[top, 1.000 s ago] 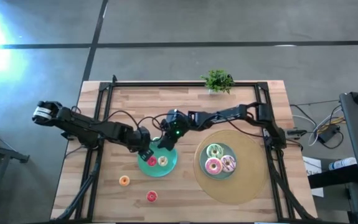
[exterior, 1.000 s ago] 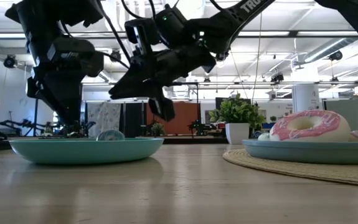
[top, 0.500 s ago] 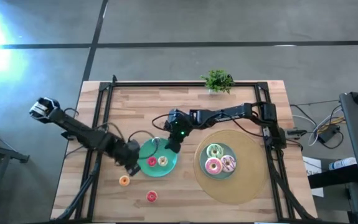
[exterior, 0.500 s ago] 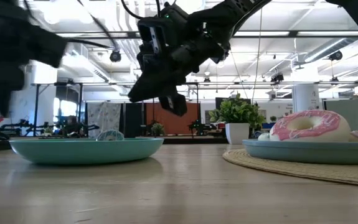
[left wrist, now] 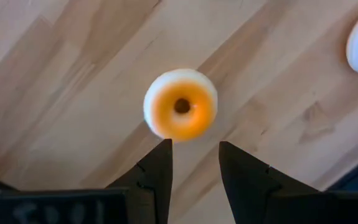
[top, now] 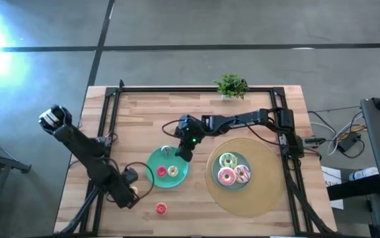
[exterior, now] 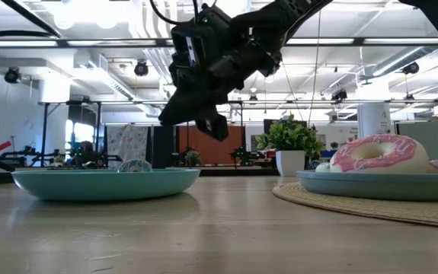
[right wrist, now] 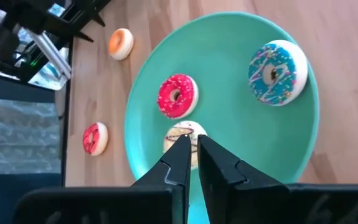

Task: Pick & Place donuts
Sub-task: Put the small yellow donut on the green plate

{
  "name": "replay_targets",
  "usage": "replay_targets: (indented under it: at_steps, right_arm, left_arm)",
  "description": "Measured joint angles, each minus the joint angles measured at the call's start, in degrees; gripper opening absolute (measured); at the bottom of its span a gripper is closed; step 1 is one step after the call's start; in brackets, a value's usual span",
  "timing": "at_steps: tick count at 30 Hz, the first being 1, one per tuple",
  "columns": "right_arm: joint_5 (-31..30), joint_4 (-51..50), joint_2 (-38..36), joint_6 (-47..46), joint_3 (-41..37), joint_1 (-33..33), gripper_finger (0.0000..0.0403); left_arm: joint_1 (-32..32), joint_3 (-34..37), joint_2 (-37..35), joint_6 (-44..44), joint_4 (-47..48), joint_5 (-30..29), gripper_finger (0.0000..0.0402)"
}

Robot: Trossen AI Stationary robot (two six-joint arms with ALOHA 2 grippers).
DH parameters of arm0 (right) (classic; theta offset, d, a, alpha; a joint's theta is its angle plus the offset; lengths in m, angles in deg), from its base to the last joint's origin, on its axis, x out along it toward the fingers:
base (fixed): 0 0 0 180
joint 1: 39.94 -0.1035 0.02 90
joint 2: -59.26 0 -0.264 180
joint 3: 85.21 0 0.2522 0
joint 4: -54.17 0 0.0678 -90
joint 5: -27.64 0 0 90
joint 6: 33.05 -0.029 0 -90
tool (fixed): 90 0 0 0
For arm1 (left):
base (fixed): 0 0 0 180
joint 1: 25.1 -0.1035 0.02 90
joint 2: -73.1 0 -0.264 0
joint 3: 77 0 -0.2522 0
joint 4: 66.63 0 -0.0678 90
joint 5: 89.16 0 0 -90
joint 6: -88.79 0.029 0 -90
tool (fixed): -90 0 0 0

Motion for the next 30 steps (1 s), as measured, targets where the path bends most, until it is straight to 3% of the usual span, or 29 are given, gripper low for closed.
replay_targets:
  at_steps: [16,22,30]
  right_arm:
    - [2.2,-7.2,-0.1,5.3,0.0,1.3,0.0023]
    - [2.2,-9.9,-0.5,7.1,-0.1,1.3,0.0026]
    - [1.6,-10.5,-1.4,7.7,0.0,1.3,0.0061]
  left_arm:
    - [-1.8,-12.5,17.3,-3.7,6.1,3.2,0.0106]
    - [-4.1,-15.1,18.8,-2.1,11.6,1.5,0.0107]
    - [-4.9,-16.4,18.3,-0.9,14.1,0.0,0.0113]
